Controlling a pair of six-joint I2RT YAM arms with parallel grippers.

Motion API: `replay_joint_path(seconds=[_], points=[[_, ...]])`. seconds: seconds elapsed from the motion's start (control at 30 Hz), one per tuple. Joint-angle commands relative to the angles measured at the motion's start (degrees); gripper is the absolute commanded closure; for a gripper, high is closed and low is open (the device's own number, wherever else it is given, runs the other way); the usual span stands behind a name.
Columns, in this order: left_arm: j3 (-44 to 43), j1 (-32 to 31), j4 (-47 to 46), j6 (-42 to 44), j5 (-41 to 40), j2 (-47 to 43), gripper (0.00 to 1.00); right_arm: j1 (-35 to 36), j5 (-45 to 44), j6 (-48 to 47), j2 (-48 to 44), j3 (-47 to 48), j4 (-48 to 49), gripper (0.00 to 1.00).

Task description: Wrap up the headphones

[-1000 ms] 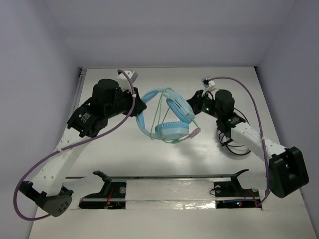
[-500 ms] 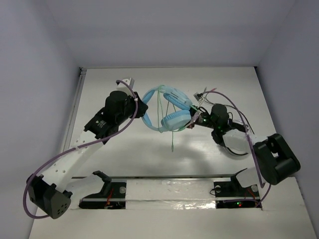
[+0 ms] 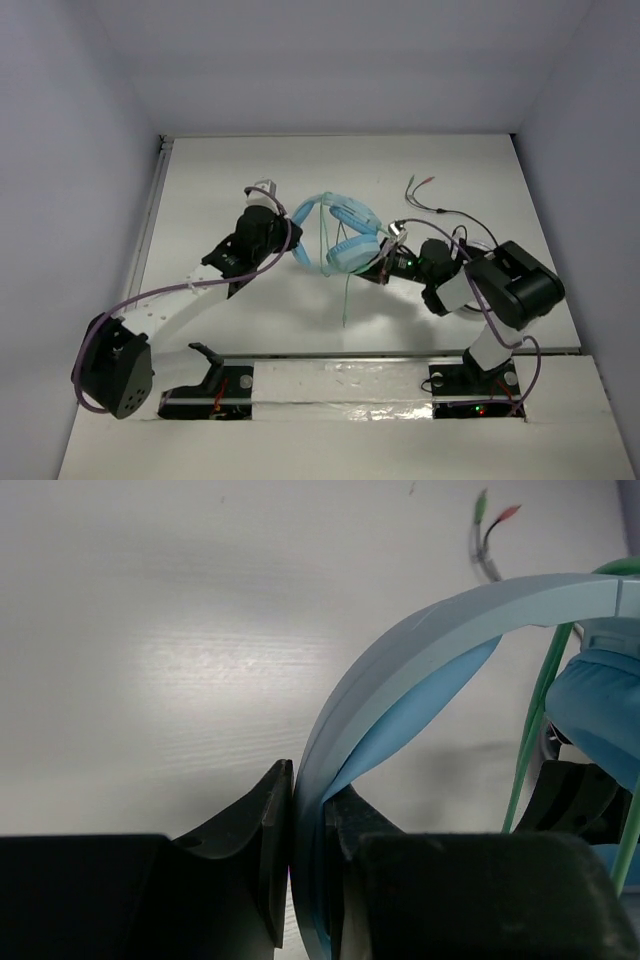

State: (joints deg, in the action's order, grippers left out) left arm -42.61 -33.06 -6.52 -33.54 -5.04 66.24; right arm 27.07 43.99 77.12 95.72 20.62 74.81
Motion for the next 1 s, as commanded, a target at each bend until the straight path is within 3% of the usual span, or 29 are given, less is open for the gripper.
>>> replay_joint_path(seconds=[0.0,0.17,0.27,0.3,0.5,0.8,0.97], points=[[2.0,0.6,-17.8,-6.3,-3.6,1.3,1.00,0.7,-0.7,4.4,6.0,-3.5,19.0,0.88],[6.1,0.1,-24.3,-7.4,-4.2,7.1,1.00,0.7,-2.1,9.9,17.8,-4.5,29.1,0.80],[6.3,0.1,-24.9,-7.5,-4.7,10.4,1.00,1.2,-3.7,8.8,17.7,-5.5,29.0,0.78],[6.3,0.1,-25.2,-7.5,-5.6,10.8,1.00,1.2,-4.7,8.7,17.2,-5.9,28.9,0.73],[5.1,0.1,-25.2,-6.0,-7.7,14.5,1.00,1.2,-6.7,6.2,12.5,-9.3,26.9,0.50],[1.9,0.1,-23.2,-3.3,-11.0,20.3,1.00,1.8,-6.0,0.9,2.1,-9.8,23.4,0.47],[-0.4,0.1,-21.2,-2.1,-11.7,24.1,1.00,1.8,-6.0,-5.6,-7.3,-7.1,12.0,0.47]])
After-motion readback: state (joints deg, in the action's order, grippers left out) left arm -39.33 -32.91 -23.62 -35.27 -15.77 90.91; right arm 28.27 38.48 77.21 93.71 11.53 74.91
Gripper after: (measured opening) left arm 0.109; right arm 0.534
